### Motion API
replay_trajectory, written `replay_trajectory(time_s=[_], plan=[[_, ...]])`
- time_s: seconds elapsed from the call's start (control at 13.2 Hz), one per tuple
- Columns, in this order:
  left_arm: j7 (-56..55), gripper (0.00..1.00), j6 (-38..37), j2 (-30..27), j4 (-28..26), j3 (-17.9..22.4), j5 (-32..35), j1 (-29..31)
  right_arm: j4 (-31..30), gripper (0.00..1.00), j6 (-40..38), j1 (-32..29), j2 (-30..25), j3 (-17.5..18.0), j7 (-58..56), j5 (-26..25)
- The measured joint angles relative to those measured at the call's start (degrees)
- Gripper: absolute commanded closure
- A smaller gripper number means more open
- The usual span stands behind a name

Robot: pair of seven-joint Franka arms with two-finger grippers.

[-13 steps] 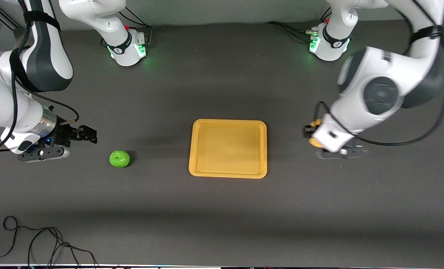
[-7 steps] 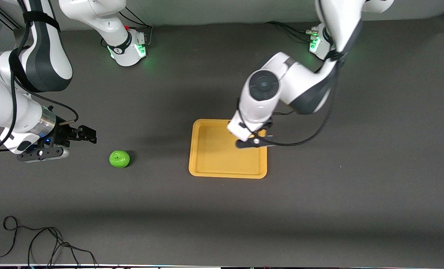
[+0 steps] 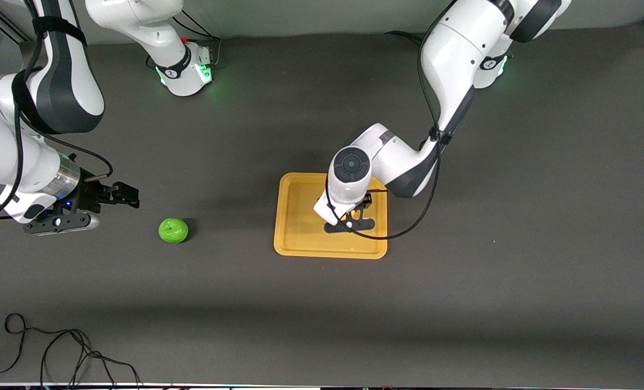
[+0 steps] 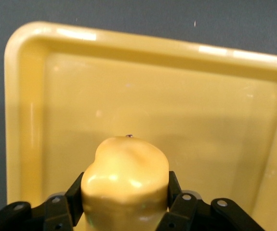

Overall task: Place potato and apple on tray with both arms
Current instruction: 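Carry the potato with the left gripper over the yellow tray, then release the potato onto the tray while the right gripper lowers to the apple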

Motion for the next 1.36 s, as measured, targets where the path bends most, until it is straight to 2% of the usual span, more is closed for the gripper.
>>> replay_trajectory(time_s=[0.38, 0.45, 0.53, 0.61, 0.76, 1.06, 1.21, 1.36], plan=[[0.5, 0.70, 3.5, 4.1, 0.0, 0.3, 2.1, 0.2, -0.1, 0.00, 0.0, -0.1, 0.1, -0.2, 0.0, 0.0], [0.5, 0.63, 4.2, 4.8, 0.0, 0.3, 2.5, 0.3, -0.2, 0.00, 0.1, -0.1, 0.3, -0.3, 0.0, 0.0], [0.6, 0.45, 4.3, 4.7, 0.0, 0.3, 2.6, 0.3, -0.3, 0.00, 0.3, -0.1, 0.7, -0.3, 0.0, 0.0], [0.6, 0.01, 4.3, 4.8, 0.0, 0.3, 2.7, 0.3, -0.5, 0.00, 0.9, -0.1, 1.1, -0.3, 0.0, 0.0], [0.9, 0.00, 4.3, 4.8, 0.0, 0.3, 2.8, 0.3, -1.4, 0.00, 2.4, -0.1, 2.0, -0.4, 0.0, 0.0], [1.1, 0.00, 2.6, 4.2, 0.6, 0.3, 2.8, 0.9, -6.7, 0.00, 11.7, -0.5, 4.6, -0.4, 0.0, 0.0], [1.1, 0.00, -2.5, 1.4, 2.1, 0.0, 2.1, 1.4, -8.8, 0.00, 15.2, -0.7, 8.1, -0.4, 0.0, 0.0], [3.2, 0.00, -8.8, -4.4, 3.4, -0.1, -2.2, 2.0, -10.0, 0.00, 18.6, -0.7, 12.3, -0.4, 0.0, 0.1]])
